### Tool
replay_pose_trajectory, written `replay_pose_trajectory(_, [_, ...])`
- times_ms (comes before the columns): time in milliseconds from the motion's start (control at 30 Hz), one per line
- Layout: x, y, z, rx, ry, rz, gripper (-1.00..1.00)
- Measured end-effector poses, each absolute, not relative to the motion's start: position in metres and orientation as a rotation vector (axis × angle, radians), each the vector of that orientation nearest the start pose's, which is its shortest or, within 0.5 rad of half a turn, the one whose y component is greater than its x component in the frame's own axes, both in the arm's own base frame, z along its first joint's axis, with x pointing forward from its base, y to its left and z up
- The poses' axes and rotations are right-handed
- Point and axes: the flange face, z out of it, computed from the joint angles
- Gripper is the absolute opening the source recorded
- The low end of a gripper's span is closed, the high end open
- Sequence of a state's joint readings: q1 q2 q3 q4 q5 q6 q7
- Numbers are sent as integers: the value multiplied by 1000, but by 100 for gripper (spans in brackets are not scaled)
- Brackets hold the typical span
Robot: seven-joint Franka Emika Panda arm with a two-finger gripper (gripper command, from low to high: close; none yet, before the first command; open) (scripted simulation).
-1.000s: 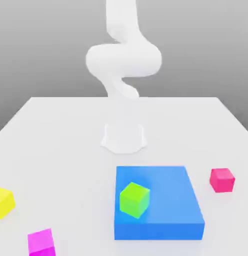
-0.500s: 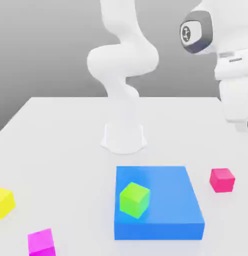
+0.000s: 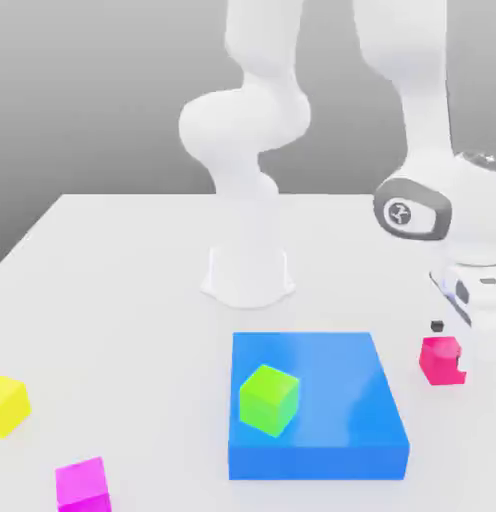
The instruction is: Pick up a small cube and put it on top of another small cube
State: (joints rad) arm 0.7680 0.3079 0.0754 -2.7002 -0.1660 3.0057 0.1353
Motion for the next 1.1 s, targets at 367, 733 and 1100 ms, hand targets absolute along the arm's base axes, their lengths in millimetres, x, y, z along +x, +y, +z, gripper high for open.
replay_pose_trajectory(367, [252, 305, 169, -2851, -1325, 0, -100])
replay_pose_trajectory(733, [433, 172, 228, -3010, -694, -31, -100])
replay_pose_trajectory(1100, [507, -95, 257, -3095, -121, -67, -100])
